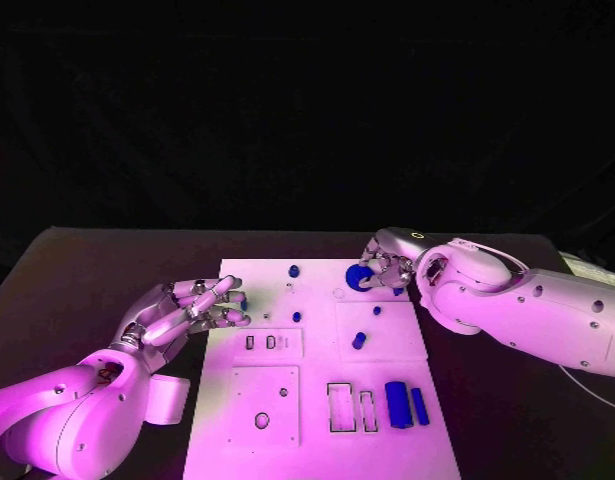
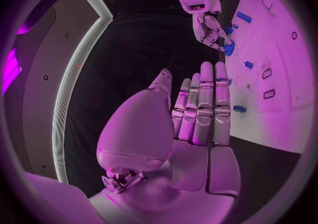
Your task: Assemble the parts on the task board
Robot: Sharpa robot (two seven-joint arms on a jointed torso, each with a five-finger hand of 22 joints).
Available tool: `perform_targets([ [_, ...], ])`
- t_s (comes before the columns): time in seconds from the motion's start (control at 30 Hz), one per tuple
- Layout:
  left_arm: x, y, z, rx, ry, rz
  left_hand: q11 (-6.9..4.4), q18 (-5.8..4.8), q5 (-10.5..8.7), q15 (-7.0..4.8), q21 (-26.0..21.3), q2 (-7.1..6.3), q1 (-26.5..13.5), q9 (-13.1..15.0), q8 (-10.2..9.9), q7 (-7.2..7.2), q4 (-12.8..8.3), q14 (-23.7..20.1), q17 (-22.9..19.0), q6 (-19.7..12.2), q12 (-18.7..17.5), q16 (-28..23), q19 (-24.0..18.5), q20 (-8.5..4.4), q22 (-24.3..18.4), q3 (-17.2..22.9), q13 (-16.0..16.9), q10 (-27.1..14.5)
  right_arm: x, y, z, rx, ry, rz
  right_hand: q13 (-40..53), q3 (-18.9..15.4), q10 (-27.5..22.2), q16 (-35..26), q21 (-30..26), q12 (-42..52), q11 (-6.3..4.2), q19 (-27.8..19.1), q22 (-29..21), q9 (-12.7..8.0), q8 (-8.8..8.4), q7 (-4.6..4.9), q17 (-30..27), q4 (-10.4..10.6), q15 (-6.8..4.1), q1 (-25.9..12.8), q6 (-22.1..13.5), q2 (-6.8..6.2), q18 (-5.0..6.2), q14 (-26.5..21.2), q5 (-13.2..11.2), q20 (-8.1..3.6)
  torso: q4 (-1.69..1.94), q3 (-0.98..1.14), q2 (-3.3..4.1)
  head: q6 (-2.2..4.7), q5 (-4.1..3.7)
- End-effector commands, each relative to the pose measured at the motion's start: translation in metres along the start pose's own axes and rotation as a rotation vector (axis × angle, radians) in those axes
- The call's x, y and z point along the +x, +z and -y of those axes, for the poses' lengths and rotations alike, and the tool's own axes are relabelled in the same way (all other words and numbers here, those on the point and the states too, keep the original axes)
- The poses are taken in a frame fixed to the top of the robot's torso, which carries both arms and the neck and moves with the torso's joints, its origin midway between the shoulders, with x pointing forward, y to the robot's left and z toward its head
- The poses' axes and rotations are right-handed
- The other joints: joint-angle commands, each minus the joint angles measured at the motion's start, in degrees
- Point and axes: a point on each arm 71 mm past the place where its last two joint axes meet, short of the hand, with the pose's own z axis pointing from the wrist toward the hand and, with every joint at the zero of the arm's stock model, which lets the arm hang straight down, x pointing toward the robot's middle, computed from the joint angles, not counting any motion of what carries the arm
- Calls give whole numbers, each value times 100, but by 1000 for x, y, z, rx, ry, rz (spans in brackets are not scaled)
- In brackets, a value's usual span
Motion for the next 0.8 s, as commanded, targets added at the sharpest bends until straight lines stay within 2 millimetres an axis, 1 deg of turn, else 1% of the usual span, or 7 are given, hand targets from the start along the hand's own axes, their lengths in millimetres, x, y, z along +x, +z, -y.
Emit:
perform_targets([
  [0.03, 2, 1, 1, 3, -12, -24, 29, 66, -29, 24, -8, 19, 33, -5, -36, 27, -6, -5, 14, 10, -28, -14, 38, 16, -8, -21, -5, 6, 0, -1, -5, -12, -41, 37, -3, 5, 117, 30, 44, 9, -135, 22, 25, 94, 3, -123, 679, 41, -38, 44, 253, 139, -56, 436, -12, -19, 7, 2, 1, -7, -2],
  [0.13, 2, 1, 1, 2, -13, -24, 29, 66, -29, 24, -9, 20, 30, -5, -37, 27, -4, -6, 16, 10, -30, -15, 38, 17, -8, -22, -5, 6, -2, -3, -11, -31, -29, 65, 15, 28, 125, 39, 65, 17, -138, 39, 65, 96, -12, -128, 697, 55, -41, 12, 261, 136, -63, 439, 33, -27, 7, -4, -4, 3, -2],
  [0.23, 2, 1, 1, 1, -13, -25, 29, 66, -29, 24, -9, 20, 30, -5, -37, 27, -4, -6, 16, 10, -30, -15, 38, 17, -8, -22, -5, 6, -6, -7, -25, -67, -12, 103, 39, 68, 136, 47, 95, 23, -145, 62, 118, 101, -35, -134, 713, 73, -47, -40, 278, 120, -74, 441, 137, -37, 2, -6, -3, 7, 14],
  [0.43, 3, 1, 0, 0, -15, -28, 29, 66, -28, 25, -9, 22, 30, -5, -39, 27, -4, -7, 18, 10, -31, -16, 38, 17, -9, -23, -5, 6, -11, -9, -57, -140, -9, 157, 48, 123, 138, 47, 116, -1, -149, 77, 156, 107, -69, -139, 713, 98, -52, -105, 295, 99, -81, 440, 283, -44, 14, -8, -2, 17, 17],
  [0.63, 4, 2, 0, -2, -16, -31, 29, 66, -28, 25, -10, 23, 30, -5, -40, 27, -4, -7, 20, 10, -32, -17, 37, 17, -9, -23, -5, 6, -9, -2, -82, -189, -8, 165, 34, 144, 130, 37, 119, -32, -150, 79, 164, 107, -81, -140, 691, 96, -53, -109, 295, 91, -82, 436, 319, -45, 25, -16, -2, 9, 30],
  [0.7, 4, 2, 0, -2, -17, -32, 29, 66, -28, 25, -10, 23, 30, -5, -40, 27, -4, -7, 20, 10, -32, -17, 37, 17, -9, -23, -5, 6, -6, 2, -90, -201, -8, 160, 26, 149, 126, 32, 117, -45, -150, 77, 160, 107, -85, -139, 682, 96, -53, -111, 293, 89, -81, 434, 327, -45, 15, -12, 0, 8, 44],
  [0.8, 4, 2, 0, -2, -17, -33, 29, 66, -28, 25, -10, 23, 30, -5, -40, 27, -4, -7, 20, 10, -32, -17, 37, 17, -9, -23, -5, 6, -1, 7, -99, -214, -10, 147, 26, 157, 124, 30, 117, -50, -149, 76, 159, 107, -91, -138, 677, 95, -53, -112, 290, 88, -81, 432, 335, -45, 19, -10, 4, 10, 50],
])
